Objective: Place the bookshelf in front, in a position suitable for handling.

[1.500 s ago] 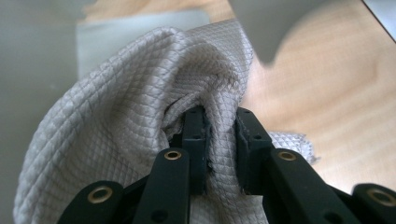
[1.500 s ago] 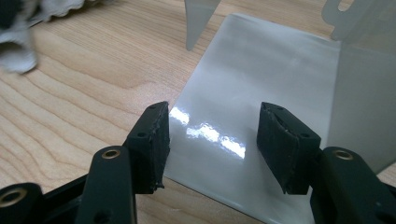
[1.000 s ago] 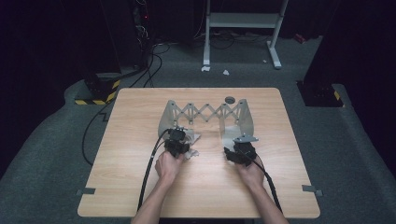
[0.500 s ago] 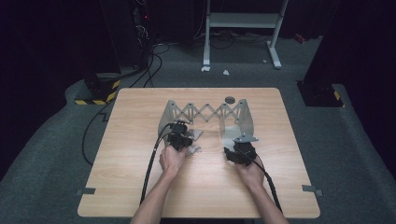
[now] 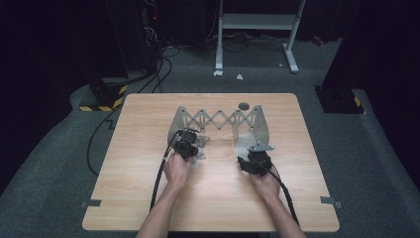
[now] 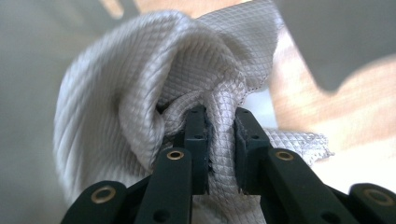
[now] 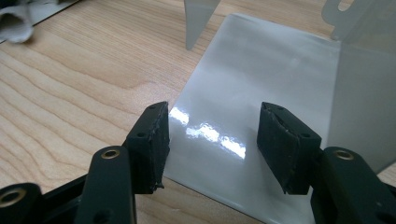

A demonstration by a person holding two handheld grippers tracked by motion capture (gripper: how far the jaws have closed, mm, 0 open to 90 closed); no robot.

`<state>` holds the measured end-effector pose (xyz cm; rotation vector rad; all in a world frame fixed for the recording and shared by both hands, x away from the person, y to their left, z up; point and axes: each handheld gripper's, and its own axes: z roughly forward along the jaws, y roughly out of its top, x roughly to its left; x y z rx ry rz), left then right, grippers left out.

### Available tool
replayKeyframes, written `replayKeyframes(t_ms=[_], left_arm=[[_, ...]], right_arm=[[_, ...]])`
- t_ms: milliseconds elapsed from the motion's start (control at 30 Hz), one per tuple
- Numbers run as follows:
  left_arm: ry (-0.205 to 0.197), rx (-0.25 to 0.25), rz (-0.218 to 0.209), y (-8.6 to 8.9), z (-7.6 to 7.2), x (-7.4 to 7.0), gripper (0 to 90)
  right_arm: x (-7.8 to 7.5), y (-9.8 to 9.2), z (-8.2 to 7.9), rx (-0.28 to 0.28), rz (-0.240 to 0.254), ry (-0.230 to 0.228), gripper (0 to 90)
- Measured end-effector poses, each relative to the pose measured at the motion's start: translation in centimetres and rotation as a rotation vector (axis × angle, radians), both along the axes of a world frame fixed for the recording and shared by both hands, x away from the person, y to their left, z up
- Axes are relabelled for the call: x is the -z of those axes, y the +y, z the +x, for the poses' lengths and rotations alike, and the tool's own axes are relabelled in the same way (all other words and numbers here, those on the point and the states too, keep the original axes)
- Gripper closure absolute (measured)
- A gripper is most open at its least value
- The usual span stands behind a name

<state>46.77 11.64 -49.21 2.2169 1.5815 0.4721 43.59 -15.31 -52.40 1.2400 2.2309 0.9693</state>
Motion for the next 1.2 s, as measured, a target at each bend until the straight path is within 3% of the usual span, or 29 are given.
replayKeyframes(t_ms=[200, 333, 433, 567, 667, 833, 1067, 1200], left_arm=[[0.024, 0.01, -0.025, 0.9, -1.3, -0.2, 77.5], [0.008, -0.002, -0.042, 0.3, -0.4, -0.4, 76.7], [-0.009, 0.004, -0.03, -0.7, 1.0, -0.5, 76.6], [-0.005, -0.025, -0.016, -0.8, 2.9, -0.4, 76.6], [0.004, -0.034, 0.019, -0.5, 3.2, -0.1, 76.8], [0.011, -0.014, 0.041, -0.2, 1.6, -0.1, 77.2], [0.037, 0.025, -0.02, 0.9, -2.5, -0.1, 77.1], [0.05, 0.035, -0.072, 1.0, -2.9, -0.2, 77.0]], right_arm=[[0.0, 0.0, 0.0, 0.0, -0.001, 0.0, 44.1], [0.0, 0.0, 0.0, 0.0, -0.001, 0.0, 44.1], [0.0, 0.0, 0.0, 0.0, -0.001, 0.0, 44.1], [0.0, 0.0, 0.0, 0.0, -0.001, 0.0, 44.1], [0.0, 0.0, 0.0, -0.001, -0.001, 0.0, 44.0], [0.0, 0.0, 0.0, 0.0, 0.0, 0.0, 44.0], [0.0, 0.0, 0.0, -0.001, -0.001, 0.0, 43.9], [0.0, 0.0, 0.0, -0.002, -0.002, -0.001, 43.8]])
